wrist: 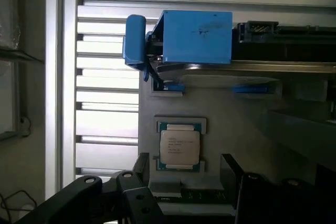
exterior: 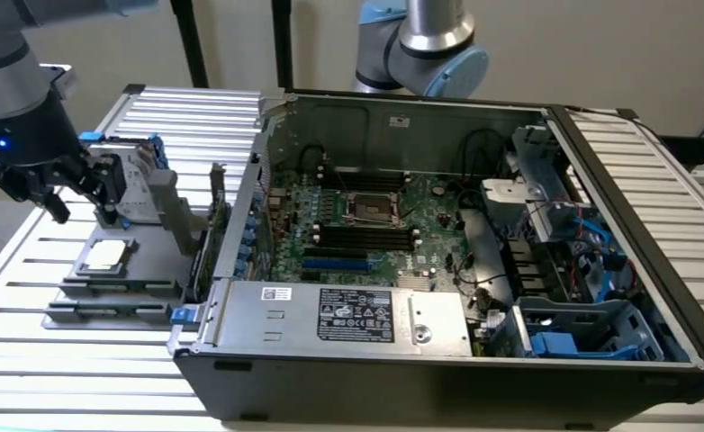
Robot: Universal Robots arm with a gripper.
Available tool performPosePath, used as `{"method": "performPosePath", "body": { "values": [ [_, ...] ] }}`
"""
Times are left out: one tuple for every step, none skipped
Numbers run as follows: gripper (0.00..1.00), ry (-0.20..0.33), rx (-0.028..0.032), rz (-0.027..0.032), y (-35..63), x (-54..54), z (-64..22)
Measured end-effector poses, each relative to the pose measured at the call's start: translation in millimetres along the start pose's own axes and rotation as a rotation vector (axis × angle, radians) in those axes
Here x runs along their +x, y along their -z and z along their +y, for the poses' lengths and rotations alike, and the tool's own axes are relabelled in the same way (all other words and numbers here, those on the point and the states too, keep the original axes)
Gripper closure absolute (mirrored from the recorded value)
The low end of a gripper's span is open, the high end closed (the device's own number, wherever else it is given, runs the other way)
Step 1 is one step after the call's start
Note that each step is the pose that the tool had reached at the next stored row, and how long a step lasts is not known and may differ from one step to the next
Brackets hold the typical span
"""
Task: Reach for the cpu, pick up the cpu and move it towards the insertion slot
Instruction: 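Pick up the cpu and move it towards the insertion slot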
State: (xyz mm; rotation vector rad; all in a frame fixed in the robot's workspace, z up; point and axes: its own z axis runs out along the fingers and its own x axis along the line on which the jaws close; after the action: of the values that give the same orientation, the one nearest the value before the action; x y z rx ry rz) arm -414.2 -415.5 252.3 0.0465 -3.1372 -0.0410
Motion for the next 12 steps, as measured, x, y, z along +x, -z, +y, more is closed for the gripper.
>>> {"method": "performPosePath", "body": {
  "values": [
    [0.35,0.0,0.0,-0.0005,-1.8,0.0,0.0],
    [0.35,0.0,0.0001,-0.0008,-3.6,0.0,-0.1],
    [0.35,0.0,0.0,-0.0013,-5.4,0.0,-0.2],
    [0.35,0.0,0.0,-0.0017,-7.4,0.0,-0.3],
    [0.35,0.0,0.0,-0.0019,-9.2,0.1,-0.4],
    [0.35,0.0,0.0001,-0.002,-10.9,0.1,-0.5],
    [0.35,0.0,0.0,-0.0021,-12.8,0.2,-0.6],
    [0.35,0.0,0.0,-0.0022,-14.6,0.2,-0.9],
    [0.35,0.0,0.0001,-0.0022,-16.4,0.2,-1.1],
    [0.35,0.0,0.0001,-0.0021,-18.1,0.3,-1.4],
    [0.35,0.001,0.0001,-0.0022,-20.0,0.4,-1.7],
    [0.35,0.001,0.0001,-0.0021,-21.9,0.5,-2.3]
  ]
}}
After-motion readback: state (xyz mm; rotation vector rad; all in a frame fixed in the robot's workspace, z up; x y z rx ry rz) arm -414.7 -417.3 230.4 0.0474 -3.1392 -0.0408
